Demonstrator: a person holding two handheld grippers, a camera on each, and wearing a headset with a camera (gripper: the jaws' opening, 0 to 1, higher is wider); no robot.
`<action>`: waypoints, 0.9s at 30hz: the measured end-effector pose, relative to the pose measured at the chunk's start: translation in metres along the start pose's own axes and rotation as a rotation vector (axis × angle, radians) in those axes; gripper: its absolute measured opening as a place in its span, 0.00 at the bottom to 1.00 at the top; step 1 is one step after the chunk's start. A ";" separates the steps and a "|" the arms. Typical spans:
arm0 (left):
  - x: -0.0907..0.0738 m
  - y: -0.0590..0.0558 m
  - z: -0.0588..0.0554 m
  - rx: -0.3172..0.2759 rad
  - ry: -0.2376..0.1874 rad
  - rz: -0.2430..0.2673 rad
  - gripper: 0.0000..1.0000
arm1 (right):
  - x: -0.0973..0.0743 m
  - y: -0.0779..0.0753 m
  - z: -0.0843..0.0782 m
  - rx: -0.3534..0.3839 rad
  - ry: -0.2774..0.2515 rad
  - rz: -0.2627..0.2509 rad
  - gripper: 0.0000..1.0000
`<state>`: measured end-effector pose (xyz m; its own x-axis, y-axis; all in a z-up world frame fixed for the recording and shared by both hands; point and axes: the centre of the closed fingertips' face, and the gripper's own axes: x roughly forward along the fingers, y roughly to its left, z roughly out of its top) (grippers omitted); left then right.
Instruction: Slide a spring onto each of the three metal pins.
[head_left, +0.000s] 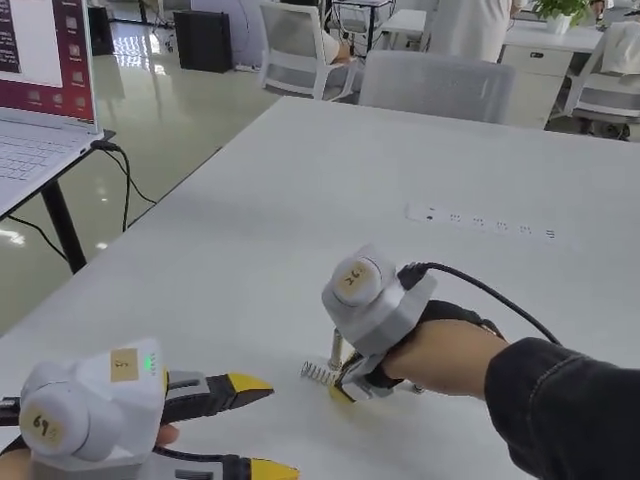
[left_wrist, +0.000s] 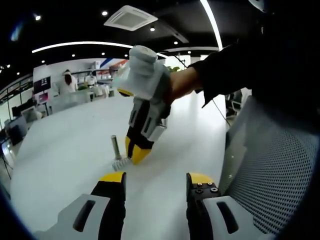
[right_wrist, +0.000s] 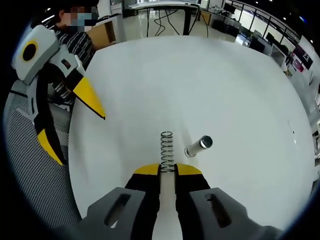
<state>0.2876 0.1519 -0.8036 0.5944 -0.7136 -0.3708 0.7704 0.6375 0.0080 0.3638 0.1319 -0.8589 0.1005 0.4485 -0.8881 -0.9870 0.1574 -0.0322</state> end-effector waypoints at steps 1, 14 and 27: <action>0.000 0.000 0.000 0.000 0.000 0.000 0.42 | -0.001 0.001 0.000 -0.004 0.002 0.003 0.08; 0.009 -0.004 0.006 0.016 -0.003 -0.027 0.40 | -0.050 0.038 -0.014 -0.162 0.018 0.122 0.08; 0.019 -0.018 0.019 0.048 -0.011 -0.094 0.28 | -0.071 0.064 -0.022 -0.296 0.017 0.192 0.08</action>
<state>0.2890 0.1212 -0.7928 0.5211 -0.7729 -0.3621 0.8330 0.5529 0.0186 0.2902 0.0908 -0.8081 -0.0896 0.4305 -0.8981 -0.9815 -0.1916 0.0061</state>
